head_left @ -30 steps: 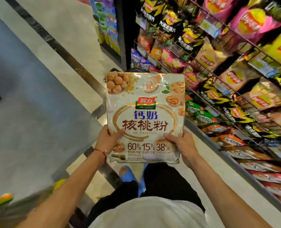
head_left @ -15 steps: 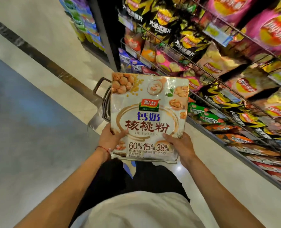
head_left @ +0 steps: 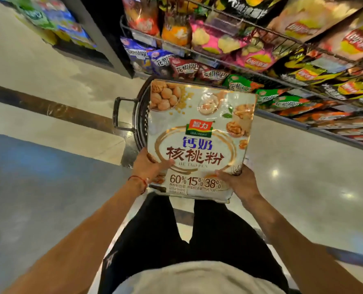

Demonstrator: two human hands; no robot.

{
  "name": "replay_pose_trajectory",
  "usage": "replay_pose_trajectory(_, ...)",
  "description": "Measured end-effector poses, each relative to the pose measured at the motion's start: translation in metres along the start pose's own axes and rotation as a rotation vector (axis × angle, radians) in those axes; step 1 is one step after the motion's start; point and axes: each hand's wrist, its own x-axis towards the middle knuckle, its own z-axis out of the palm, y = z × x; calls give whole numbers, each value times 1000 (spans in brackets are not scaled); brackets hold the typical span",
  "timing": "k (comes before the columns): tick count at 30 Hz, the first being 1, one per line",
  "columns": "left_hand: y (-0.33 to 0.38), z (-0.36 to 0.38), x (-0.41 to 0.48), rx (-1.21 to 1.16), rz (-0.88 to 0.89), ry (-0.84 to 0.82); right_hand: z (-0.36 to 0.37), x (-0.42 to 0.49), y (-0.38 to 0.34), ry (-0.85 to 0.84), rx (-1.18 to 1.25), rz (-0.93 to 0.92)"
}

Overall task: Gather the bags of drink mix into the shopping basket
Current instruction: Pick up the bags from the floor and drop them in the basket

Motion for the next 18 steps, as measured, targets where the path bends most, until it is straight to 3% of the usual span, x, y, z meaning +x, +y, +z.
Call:
replay_pose_trajectory(5, 0, -7, 36, 147, 36, -1, 30, 36, 18, 52, -34, -9)
replay_pose_trajectory(11, 6, 8, 97, 296, 148, 15, 37, 106, 20, 78, -98, -155)
replay_pose_trajectory(18, 2, 41, 189, 287, 215, 123, 52, 213, 32, 173, -86, -281)
